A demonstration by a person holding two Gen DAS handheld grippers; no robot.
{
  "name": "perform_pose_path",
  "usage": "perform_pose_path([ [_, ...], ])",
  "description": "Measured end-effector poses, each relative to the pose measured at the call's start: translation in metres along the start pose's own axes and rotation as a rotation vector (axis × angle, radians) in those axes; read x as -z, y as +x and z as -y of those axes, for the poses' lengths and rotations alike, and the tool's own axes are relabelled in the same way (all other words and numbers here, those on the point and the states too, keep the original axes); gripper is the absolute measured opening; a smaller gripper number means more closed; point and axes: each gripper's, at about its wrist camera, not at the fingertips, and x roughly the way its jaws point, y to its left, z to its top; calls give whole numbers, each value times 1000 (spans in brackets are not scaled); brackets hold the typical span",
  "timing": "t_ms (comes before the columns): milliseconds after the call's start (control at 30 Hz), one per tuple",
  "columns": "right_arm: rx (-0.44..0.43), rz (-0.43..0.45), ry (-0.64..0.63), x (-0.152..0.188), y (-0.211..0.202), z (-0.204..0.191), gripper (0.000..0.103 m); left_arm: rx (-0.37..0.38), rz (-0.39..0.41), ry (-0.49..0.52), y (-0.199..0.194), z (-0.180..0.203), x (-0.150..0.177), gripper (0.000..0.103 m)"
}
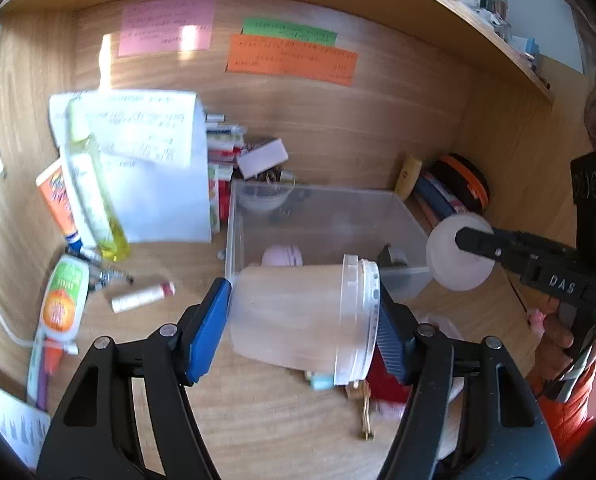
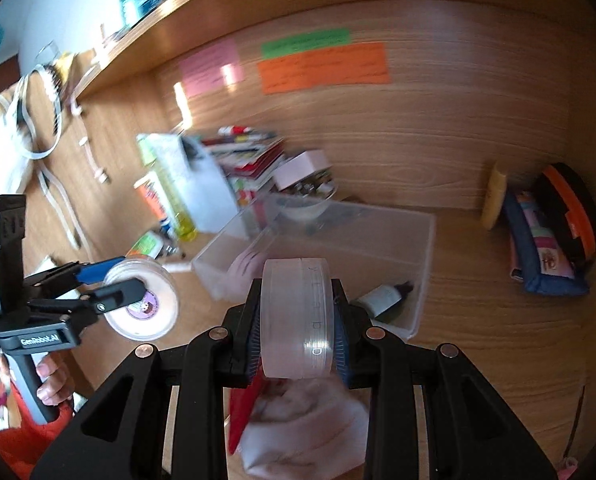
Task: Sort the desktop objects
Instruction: 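Place the clear tape roll in the box with the left tool while the right drops its roll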
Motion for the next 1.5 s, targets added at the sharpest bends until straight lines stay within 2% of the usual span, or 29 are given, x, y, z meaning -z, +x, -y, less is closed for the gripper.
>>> perform_pose_path([
  [200, 22, 5, 14, -15, 16, 14, 27, -16, -9, 35, 29, 8, -31, 67],
  [400, 34, -36, -3, -24, 49, 24, 27, -32, -25, 45, 65, 12, -53, 67],
  [600, 73, -86, -27, -28, 83, 32, 27, -49, -92, 36, 117, 8, -69, 67],
  [767, 106, -121, -38, -24, 106, 38, 27, -44, -135, 36, 150, 8, -71, 67],
  [967, 120, -155, -40, -16, 124, 41, 27, -73, -167, 56, 177, 9, -64, 66],
  [1233, 133, -194, -65, -7, 138, 38, 27, -104, -168, 89, 187, 12, -60, 67],
  [1400, 141, -208, -89, -3, 141, 34, 27, -105, -229, 79, 204, 5, -53, 67],
  [1500, 138, -213, -93, -2, 141, 34, 27, -130, -237, 87, 206, 4, -51, 66],
])
